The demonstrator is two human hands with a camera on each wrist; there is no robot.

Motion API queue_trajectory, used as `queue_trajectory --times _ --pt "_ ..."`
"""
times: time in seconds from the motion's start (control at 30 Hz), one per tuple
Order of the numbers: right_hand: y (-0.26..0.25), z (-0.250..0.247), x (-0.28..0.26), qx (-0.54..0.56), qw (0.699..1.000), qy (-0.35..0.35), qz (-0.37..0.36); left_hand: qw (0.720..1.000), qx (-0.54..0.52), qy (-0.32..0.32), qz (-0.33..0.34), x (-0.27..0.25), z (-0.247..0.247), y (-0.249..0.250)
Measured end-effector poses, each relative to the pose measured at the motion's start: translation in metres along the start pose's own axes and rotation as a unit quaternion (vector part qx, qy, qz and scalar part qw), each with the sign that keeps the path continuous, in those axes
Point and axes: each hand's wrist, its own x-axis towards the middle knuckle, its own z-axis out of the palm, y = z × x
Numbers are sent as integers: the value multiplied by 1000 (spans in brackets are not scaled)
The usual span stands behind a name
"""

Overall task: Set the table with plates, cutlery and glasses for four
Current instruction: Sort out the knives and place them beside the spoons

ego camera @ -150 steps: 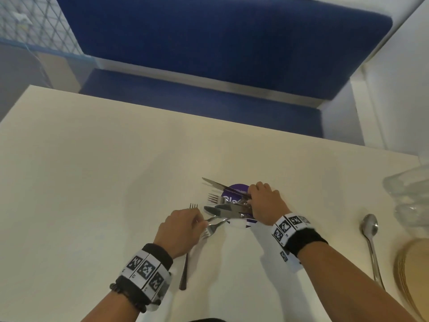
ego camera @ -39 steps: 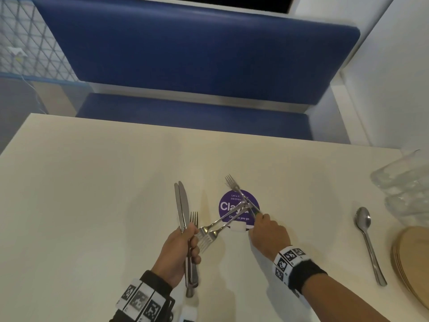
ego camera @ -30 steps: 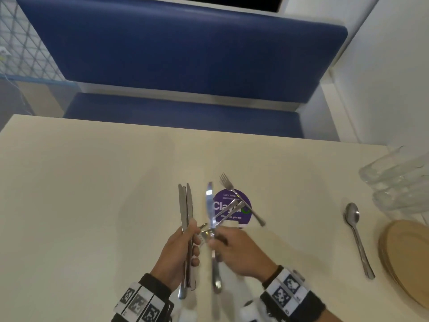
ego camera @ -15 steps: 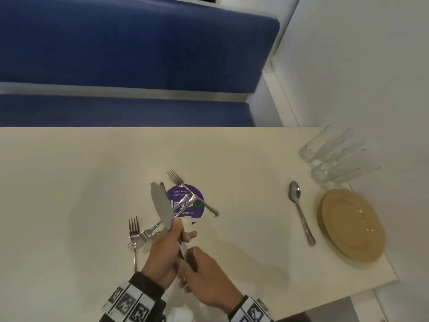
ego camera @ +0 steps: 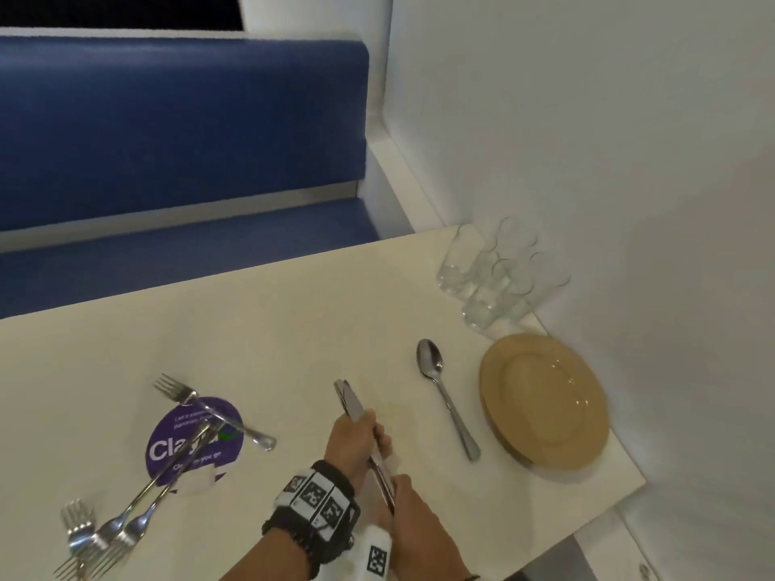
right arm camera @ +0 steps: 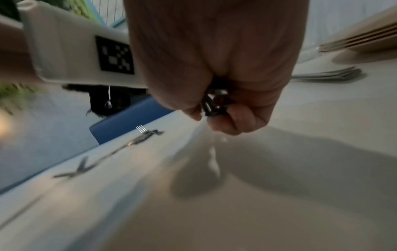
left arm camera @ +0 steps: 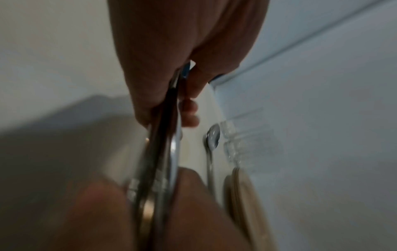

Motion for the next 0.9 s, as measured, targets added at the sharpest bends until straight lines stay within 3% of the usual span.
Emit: queue_trajectory --times 0.07,0.13,0.2,0.27,0.37,0.5,0.6,0.73,0.9 --pt "16 -4 15 -70 996 62 -9 983 183 22 26 22 21 -1" --pt "29 -12 27 -78 987 142 -8 936 345 32 60 38 35 6" --pt "42 -15 41 -95 984 146 -24 879 465 24 104 45 51 16" --pt "52 -11 52 -142 978 147 -29 847 520 17 110 48 63 25" --pt "49 -25 54 -142 980 136 6 837 539 29 90 58 70 30" --pt "43 -32 55 -140 982 122 24 803 584 76 90 63 75 31" --pt "43 -30 56 -171 972 158 34 801 586 84 87 67 78 30" --pt "45 -31 55 -196 960 196 30 822 556 90 86 68 77 31" --pt "40 -34 56 -175 962 210 7 877 454 102 119 65 75 32"
